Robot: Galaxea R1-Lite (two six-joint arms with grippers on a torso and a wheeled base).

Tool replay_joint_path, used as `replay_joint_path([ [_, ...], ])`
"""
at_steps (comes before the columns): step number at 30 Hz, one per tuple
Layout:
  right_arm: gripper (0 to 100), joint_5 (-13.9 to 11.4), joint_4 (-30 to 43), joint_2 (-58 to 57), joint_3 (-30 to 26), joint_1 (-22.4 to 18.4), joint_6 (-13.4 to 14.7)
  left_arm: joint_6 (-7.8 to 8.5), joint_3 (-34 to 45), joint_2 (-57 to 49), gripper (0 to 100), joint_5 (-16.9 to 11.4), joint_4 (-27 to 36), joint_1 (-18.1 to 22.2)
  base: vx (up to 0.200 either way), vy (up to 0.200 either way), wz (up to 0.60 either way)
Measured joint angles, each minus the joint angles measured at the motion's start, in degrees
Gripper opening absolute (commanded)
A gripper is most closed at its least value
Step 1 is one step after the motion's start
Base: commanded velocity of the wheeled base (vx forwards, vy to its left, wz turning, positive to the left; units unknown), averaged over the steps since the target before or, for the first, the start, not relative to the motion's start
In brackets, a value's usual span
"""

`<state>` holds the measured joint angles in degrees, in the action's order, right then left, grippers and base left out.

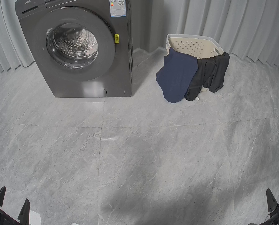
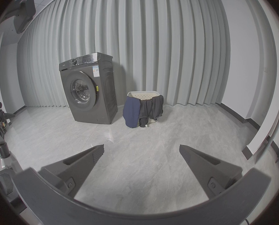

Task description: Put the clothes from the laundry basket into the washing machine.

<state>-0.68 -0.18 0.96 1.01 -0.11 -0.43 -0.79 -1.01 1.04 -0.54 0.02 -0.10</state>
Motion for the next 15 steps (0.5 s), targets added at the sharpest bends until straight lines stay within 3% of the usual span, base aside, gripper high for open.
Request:
replay_joint_path([
  [10, 100, -0.2, 0.0, 0.0, 0.0, 0.1, 0.3, -0.02, 0.0, 0.0, 100, 0.0, 0.0, 0.0, 0.0, 0.0, 0.0],
  [15, 100, -0.1, 0.0, 0.0, 0.0, 0.1, 0.3, -0.05, 0.0, 0.0, 100, 0.0, 0.0, -0.1, 0.2, 0.0, 0.0],
])
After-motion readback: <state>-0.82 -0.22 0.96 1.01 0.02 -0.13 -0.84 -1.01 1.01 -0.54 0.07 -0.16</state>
